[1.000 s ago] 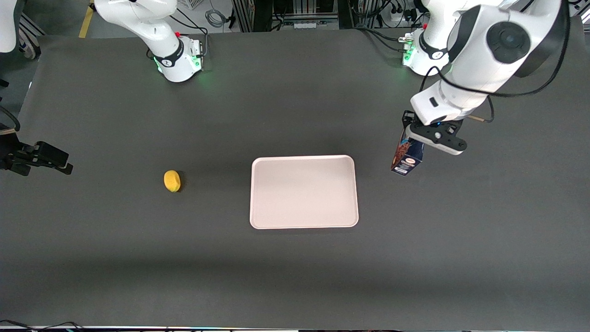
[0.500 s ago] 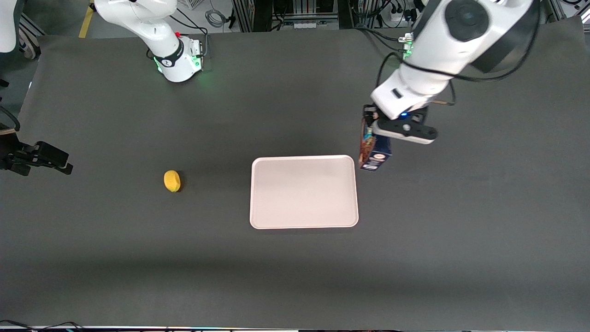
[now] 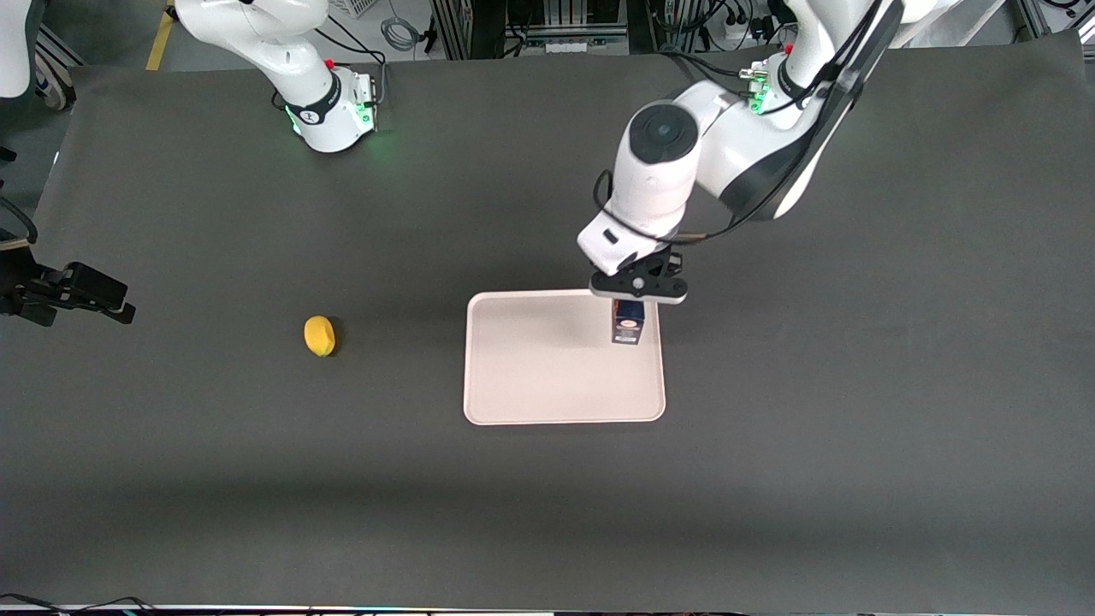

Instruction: Place cookie box on tray

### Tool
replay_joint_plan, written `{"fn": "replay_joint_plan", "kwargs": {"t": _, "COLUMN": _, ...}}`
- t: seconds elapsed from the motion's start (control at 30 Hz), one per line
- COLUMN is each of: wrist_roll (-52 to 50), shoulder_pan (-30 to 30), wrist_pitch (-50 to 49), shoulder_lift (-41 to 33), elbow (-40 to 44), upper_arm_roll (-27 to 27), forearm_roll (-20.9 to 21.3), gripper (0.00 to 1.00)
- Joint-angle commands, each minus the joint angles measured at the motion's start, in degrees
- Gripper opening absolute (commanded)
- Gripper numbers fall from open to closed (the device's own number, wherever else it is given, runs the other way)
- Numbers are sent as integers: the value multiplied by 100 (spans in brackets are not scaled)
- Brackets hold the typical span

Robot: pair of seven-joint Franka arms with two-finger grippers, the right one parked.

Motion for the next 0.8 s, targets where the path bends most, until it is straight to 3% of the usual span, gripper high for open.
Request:
{"fn": "replay_joint_plan", "kwargs": {"t": 0.0, "wrist_roll": -491, "shoulder_pan": -145, "wrist_pitch": 255, "shoulder_lift": 649, "elbow": 253, "upper_arm_roll": 15, "forearm_roll": 550, "gripper": 21}}
{"fn": "replay_joint_plan", "kwargs": {"t": 0.37, "wrist_roll": -861, "shoulder_pan": -295, "wrist_pitch": 897, "shoulder_lift": 1318, "elbow": 244, "upper_arm_roll": 182, "forearm_roll": 1156, "gripper": 22}}
{"fn": "replay_joint_plan", "kwargs": {"t": 0.77, "wrist_roll": -791, "shoulder_pan": -382, "wrist_pitch": 1398, "shoulder_lift": 1635, "elbow": 270, "upper_arm_roll": 498, "forearm_roll": 1341, "gripper": 23}}
